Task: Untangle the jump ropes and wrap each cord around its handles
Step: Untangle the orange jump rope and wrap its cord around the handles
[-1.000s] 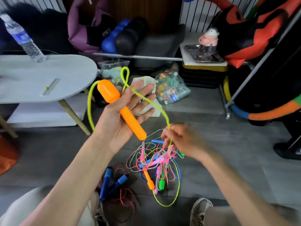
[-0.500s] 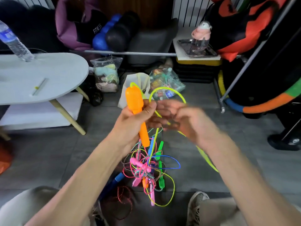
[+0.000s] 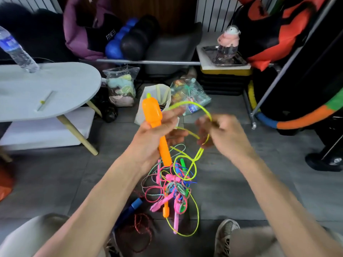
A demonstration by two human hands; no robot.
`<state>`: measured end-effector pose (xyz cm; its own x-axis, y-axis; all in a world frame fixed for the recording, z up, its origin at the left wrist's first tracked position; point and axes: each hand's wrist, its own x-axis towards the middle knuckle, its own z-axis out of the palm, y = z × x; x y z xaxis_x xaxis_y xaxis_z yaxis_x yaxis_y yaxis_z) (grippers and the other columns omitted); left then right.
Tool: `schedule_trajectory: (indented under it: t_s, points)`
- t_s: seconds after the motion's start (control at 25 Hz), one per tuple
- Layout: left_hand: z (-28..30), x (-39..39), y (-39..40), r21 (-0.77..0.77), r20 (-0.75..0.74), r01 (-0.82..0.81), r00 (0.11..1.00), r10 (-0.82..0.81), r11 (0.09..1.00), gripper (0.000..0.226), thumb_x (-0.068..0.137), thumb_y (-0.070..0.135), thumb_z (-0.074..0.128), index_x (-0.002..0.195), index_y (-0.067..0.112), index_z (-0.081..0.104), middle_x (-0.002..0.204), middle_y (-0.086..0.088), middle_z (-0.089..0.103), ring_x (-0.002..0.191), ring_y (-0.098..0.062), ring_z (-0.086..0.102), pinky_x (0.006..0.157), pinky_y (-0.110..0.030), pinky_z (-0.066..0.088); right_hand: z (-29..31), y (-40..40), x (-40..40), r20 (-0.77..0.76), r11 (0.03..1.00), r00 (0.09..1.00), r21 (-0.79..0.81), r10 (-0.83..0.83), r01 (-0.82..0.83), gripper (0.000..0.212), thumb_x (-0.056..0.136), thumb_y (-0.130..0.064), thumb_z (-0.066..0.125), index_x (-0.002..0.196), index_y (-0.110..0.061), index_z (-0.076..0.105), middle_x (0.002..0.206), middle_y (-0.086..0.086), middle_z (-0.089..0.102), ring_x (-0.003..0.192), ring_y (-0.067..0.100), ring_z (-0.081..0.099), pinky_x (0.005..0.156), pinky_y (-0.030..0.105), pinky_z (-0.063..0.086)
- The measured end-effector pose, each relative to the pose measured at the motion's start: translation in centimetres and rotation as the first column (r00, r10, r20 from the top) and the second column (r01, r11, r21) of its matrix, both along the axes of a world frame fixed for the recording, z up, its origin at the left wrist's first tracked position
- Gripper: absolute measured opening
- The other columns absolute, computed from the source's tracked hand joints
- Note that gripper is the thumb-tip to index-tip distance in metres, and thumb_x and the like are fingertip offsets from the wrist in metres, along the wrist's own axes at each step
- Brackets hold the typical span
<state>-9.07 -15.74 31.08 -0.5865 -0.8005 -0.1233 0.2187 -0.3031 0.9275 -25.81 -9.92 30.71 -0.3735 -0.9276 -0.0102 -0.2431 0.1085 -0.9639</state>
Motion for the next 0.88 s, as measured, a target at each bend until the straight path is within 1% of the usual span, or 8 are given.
schedule_trajectory:
  t_s: [0.08,0.2,0.32,0.48,0.6,0.72,0.8,0.88]
  points:
    - [-0.8,-0.6,0.8,-0.082,0.201,0.072,0.978,-0.054,0.994,0.025,0.095,0.002,0.054,0.117,0.009,0.065,0.102,-0.004,0.068,0.073,-0.015,0.069,0.065,-0.022,0.054,2.7,-0.2,-1.4,0.382,0.980,0.922,-0.152,-0.061,0.128,0.023,0.100,-0.020,0.050,0.090,-0.005,0.064,0.055,-0.008,0.056,0.045,0.012,0.058,0.040,0.021,0.046]
    - [-2.3,-1.6,2.3,-0.156,0.348,0.262,0.917,-0.195,0.952,0.024,0.090,0.014,0.066,0.108,0.030,0.070,0.098,-0.004,0.067,0.079,-0.013,0.063,0.066,-0.021,0.049,4.7,-0.2,-2.8,0.835,0.956,0.534,-0.251,0.134,0.152,0.026,0.098,-0.030,0.044,0.098,-0.012,0.063,0.059,-0.008,0.051,0.050,0.005,0.055,0.040,0.015,0.043]
    - [-3.4,-2.6,3.4,-0.176,0.466,0.436,0.827,-0.315,0.882,0.019,0.079,0.035,0.067,0.096,0.043,0.072,0.089,-0.005,0.067,0.076,-0.020,0.056,0.074,-0.030,0.047,4.4,0.0,-2.7,0.901,0.918,0.256,-0.385,0.351,0.094,0.029,0.099,-0.028,0.041,0.101,-0.012,0.064,0.065,-0.005,0.052,0.050,0.004,0.051,0.035,0.012,0.037]
    - [-4.3,-3.6,4.0,-0.058,0.471,0.395,0.821,-0.324,0.917,0.011,0.089,0.017,0.068,0.084,0.028,0.067,0.081,0.001,0.068,0.076,-0.011,0.063,0.076,-0.035,0.053,3.9,-0.2,-4.1,0.909,0.897,0.180,-0.406,0.377,0.172,0.036,0.104,-0.031,0.036,0.101,-0.012,0.066,0.067,-0.005,0.053,0.050,0.003,0.051,0.034,0.012,0.027]
    - [-4.7,-3.3,3.5,-0.088,0.492,0.455,0.793,-0.359,0.886,0.009,0.092,0.020,0.065,0.085,0.022,0.070,0.086,0.002,0.073,0.084,-0.013,0.067,0.084,-0.033,0.053,3.4,-0.3,-5.9,0.930,0.923,0.347,-0.232,0.119,0.305,0.029,0.103,-0.031,0.043,0.105,-0.010,0.063,0.077,0.001,0.063,0.065,0.010,0.065,0.043,0.015,0.044]
    - [-3.3,-3.3,3.0,0.015,0.170,0.208,0.963,-0.208,0.978,0.004,0.089,0.011,0.061,0.086,0.010,0.062,0.077,-0.008,0.071,0.068,-0.016,0.066,0.064,-0.026,0.054,2.2,-0.5,-6.1,0.444,0.967,0.859,0.124,-0.254,0.222,0.013,0.088,-0.018,0.065,0.099,-0.011,0.064,0.101,0.014,0.068,0.091,0.023,0.066,0.076,0.033,0.061]
    - [-1.2,-3.0,2.1,0.136,-0.069,0.075,0.995,-0.066,0.988,0.007,0.083,0.015,0.058,0.086,0.009,0.060,0.072,-0.006,0.070,0.063,-0.016,0.065,0.057,-0.026,0.055,1.2,-0.1,-4.6,0.061,0.954,0.996,0.297,-0.067,0.046,0.023,0.090,-0.002,0.054,0.107,-0.012,0.066,0.105,0.011,0.071,0.088,0.018,0.064,0.078,0.036,0.058]
    - [0.6,-2.0,0.9,0.232,-0.211,-0.022,0.975,0.072,0.972,0.010,0.082,0.021,0.057,0.086,0.012,0.058,0.073,-0.002,0.070,0.061,-0.014,0.064,0.054,-0.025,0.055,0.6,0.8,-2.1,0.077,0.823,0.926,0.435,0.370,-0.365,0.033,0.094,0.003,0.048,0.117,-0.014,0.064,0.110,0.004,0.072,0.091,0.011,0.063,0.076,0.032,0.055]
